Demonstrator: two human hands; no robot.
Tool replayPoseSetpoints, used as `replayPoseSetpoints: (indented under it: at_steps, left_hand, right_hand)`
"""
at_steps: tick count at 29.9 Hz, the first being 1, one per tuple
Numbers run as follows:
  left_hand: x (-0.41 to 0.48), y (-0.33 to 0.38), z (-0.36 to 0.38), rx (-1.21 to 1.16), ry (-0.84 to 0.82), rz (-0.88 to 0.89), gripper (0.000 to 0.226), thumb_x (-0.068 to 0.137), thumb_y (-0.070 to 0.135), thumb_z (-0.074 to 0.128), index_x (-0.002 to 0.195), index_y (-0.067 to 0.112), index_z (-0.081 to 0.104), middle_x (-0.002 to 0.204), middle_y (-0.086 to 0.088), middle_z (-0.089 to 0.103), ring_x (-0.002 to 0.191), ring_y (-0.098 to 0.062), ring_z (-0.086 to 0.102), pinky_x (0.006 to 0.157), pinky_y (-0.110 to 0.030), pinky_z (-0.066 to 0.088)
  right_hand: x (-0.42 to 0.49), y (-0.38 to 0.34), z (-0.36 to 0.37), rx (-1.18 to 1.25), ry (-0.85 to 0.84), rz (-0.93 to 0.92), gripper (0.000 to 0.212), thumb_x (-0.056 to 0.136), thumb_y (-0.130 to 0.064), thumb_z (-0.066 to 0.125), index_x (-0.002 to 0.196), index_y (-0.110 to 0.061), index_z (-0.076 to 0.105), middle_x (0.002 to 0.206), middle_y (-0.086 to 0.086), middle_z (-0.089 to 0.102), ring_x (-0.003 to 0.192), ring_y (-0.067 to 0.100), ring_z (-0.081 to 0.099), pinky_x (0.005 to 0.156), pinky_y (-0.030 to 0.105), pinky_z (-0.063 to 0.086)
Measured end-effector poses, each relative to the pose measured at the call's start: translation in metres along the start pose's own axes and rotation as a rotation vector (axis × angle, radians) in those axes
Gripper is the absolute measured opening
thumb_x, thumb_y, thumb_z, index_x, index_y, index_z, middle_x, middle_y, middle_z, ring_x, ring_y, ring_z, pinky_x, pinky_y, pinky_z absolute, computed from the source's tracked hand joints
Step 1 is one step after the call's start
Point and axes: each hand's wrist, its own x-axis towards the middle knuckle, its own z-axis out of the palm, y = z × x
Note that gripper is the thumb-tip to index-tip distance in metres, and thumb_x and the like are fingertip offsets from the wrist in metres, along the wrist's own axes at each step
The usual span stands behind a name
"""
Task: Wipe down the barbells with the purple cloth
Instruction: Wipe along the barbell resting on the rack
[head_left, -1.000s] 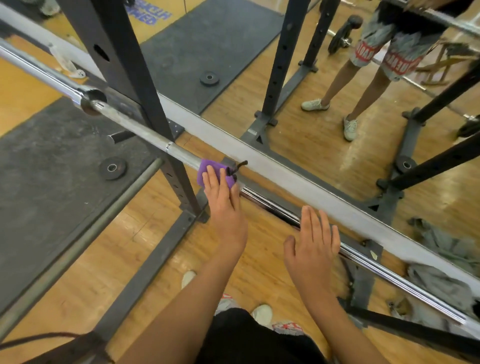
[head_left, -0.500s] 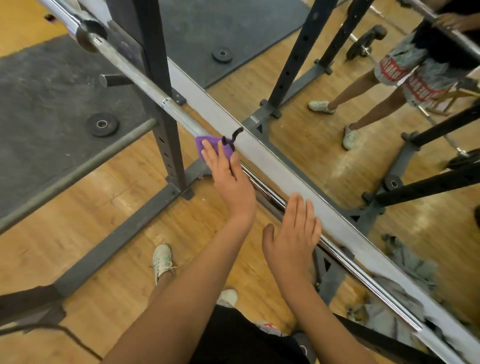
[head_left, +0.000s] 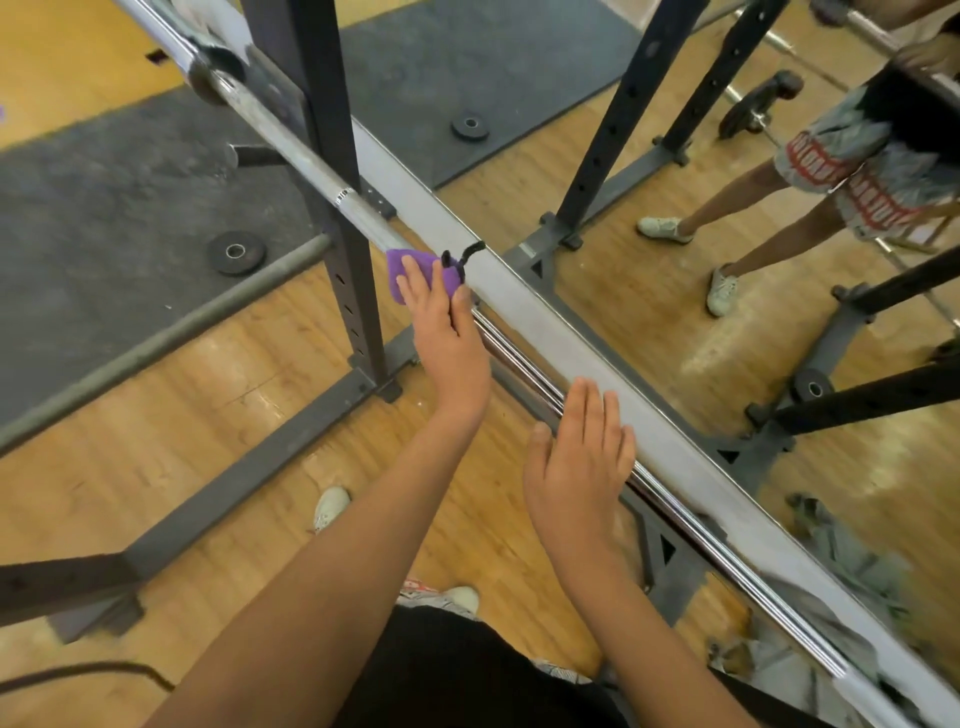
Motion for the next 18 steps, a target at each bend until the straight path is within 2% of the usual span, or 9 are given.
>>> replayPoseSetpoints:
  at_steps: [3,6,9,15,18]
  left_hand:
    - [-0.014,-0.005,-0.002,0.002,-0.019,0.012,0.052,0.108,0.022,0.046,0.157,0.015,0.031,0.168,0.004,0.014,0.154,-0.007,0.003,0.124,-0.021,0.012]
    - [-0.019,-0.007,-0.004,0.053,-0.049,0.022,0.052,0.108,0.026,0.044,0.158,0.014,0.031,0.168,0.006,0.011,0.153,-0.003,0.0,0.12,-0.011,0.008]
    - [-0.015,-0.009,-0.007,0.085,-0.074,0.011,0.054,0.108,0.028,0.045,0.158,0.013,0.03,0.168,0.006,0.012,0.154,-0.004,0.0,0.116,-0.006,0.006]
    - [0.006,-0.013,-0.02,0.073,-0.125,0.058,0.054,0.107,0.023,0.047,0.157,0.013,0.03,0.167,0.005,0.014,0.153,-0.002,0.0,0.124,-0.021,0.011]
    - [0.039,-0.009,-0.024,0.121,-0.101,0.066,0.053,0.107,0.022,0.047,0.157,0.01,0.032,0.167,0.001,0.015,0.152,-0.003,-0.002,0.122,-0.014,0.006]
  right_hand:
    - [0.015,-0.005,-0.007,0.073,-0.05,0.006,0.064,0.104,-0.045,0.012,0.156,-0.016,0.033,0.163,-0.003,0.033,0.155,0.016,0.014,0.124,0.051,0.001]
    - [0.041,-0.015,-0.005,0.033,-0.058,-0.045,0.069,0.101,-0.047,0.004,0.154,-0.017,0.037,0.162,-0.005,0.035,0.155,0.015,0.015,0.125,0.051,0.001]
    - [0.056,-0.027,0.005,-0.071,-0.058,-0.051,0.067,0.103,-0.044,0.005,0.154,-0.017,0.037,0.162,-0.002,0.035,0.155,0.018,0.016,0.125,0.052,0.005]
    - [0.053,-0.028,0.008,-0.138,-0.039,0.0,0.064,0.105,-0.042,0.012,0.155,-0.011,0.037,0.162,0.004,0.036,0.155,0.021,0.016,0.126,0.05,0.005]
    - [0.053,-0.031,0.008,-0.14,-0.046,0.017,0.066,0.105,-0.045,0.009,0.156,-0.014,0.036,0.163,0.002,0.032,0.156,0.02,0.012,0.126,0.048,0.004]
